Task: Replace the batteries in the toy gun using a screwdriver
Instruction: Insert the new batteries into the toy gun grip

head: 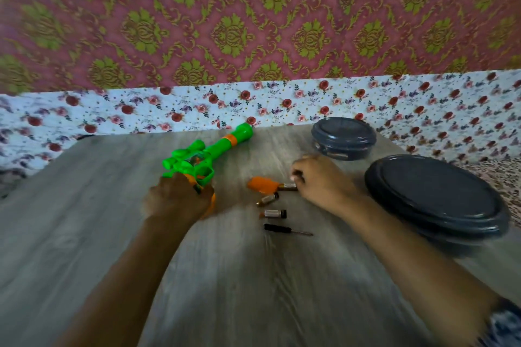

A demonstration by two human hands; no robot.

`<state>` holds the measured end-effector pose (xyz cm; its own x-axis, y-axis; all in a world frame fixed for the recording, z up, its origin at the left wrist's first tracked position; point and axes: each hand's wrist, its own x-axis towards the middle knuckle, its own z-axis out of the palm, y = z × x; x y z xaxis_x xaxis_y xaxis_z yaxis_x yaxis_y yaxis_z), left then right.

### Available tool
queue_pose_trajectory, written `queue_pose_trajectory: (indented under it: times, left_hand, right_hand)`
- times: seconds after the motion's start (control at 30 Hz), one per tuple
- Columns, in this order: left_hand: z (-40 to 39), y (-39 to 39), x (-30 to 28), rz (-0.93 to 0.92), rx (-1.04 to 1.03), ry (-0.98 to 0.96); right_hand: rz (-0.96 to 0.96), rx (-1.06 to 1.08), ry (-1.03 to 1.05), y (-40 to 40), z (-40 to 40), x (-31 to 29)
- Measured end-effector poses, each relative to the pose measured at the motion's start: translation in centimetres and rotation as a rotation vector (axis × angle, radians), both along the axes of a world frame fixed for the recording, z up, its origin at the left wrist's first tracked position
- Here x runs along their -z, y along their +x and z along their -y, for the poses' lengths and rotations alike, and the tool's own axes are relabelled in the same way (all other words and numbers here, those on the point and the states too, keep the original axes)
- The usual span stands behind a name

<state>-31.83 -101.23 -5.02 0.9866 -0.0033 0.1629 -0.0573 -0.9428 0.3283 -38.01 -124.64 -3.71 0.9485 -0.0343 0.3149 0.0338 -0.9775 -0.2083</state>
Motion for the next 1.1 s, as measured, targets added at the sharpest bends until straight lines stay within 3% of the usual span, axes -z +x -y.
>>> queue_pose_trajectory:
  times: [0.2,0.37,0.57,0.7,0.87,1.0,1.1]
  left_hand:
    - [-0.8,2.6,1.9,-0.153,0.141,-0.086]
    - [-0.5,4.3,2.1,-0.237,0.046,-0.13]
    - [-1.3,4.4,2.4,-0.234,-0.032,-0.383]
    - [-1.4,4.4,2.2,-0.176,-0.105,-0.727]
    - [-0.6,4.3,2.4,-0.28,0.057,-1.256]
    - [0.2,4.1,3.3,-0.248,0.129,-1.433]
    - [0.4,4.2,3.5,-0.235,0.123,-1.542]
  right_hand:
    - [-0.086,0.076,-0.045,1.7,-0.3,3.1]
    - [-0.08,0.127,0.027,2.2,-0.1,4.2]
    - [0.023,0.179,0.223,2.2,0.3,5.0]
    - [0.08,0.196,0.344,1.8,0.5,4.8]
    - [0.116,0.262,0.516,1.6,0.6,4.8]
    - [0.192,0.241,0.625,1.7,0.5,4.9]
    - [0.341,0.188,0.836,2.1,-0.3,3.3]
